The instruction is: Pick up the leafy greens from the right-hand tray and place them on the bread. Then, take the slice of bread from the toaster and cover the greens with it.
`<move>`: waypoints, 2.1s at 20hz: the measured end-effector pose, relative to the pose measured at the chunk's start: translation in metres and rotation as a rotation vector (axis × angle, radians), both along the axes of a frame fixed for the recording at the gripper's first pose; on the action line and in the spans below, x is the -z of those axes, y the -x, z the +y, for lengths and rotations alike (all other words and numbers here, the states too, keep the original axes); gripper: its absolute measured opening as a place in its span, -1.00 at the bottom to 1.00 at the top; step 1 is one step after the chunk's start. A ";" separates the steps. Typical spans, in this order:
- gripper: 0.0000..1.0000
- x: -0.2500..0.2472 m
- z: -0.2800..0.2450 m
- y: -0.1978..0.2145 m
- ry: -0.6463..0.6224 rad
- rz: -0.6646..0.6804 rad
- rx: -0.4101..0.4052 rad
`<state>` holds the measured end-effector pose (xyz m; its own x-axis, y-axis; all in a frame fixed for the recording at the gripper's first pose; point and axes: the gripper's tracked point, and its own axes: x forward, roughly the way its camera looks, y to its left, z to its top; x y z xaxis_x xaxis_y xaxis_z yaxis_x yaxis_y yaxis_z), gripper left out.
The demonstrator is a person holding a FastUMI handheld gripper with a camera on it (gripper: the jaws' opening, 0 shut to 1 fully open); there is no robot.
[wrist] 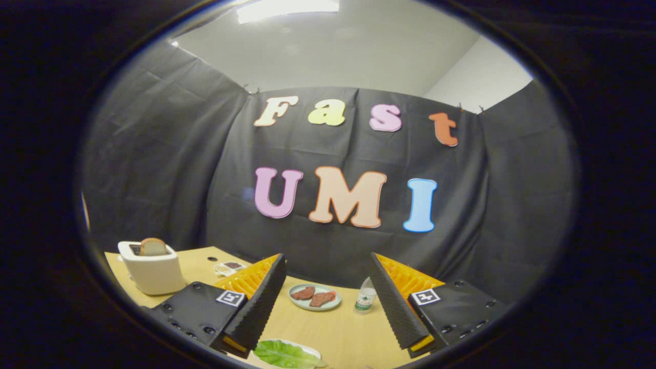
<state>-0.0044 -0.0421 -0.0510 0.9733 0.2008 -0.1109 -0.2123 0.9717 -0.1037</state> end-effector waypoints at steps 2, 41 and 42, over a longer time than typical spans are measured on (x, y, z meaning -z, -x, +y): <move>1.00 0.017 -0.002 -0.002 0.030 0.044 -0.047; 1.00 0.327 0.051 0.050 0.356 0.802 -0.743; 1.00 0.331 0.051 0.051 0.361 0.814 -0.743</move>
<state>-0.0556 0.0091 -0.3815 0.2433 0.5220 -0.8175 -0.8499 0.5209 0.0797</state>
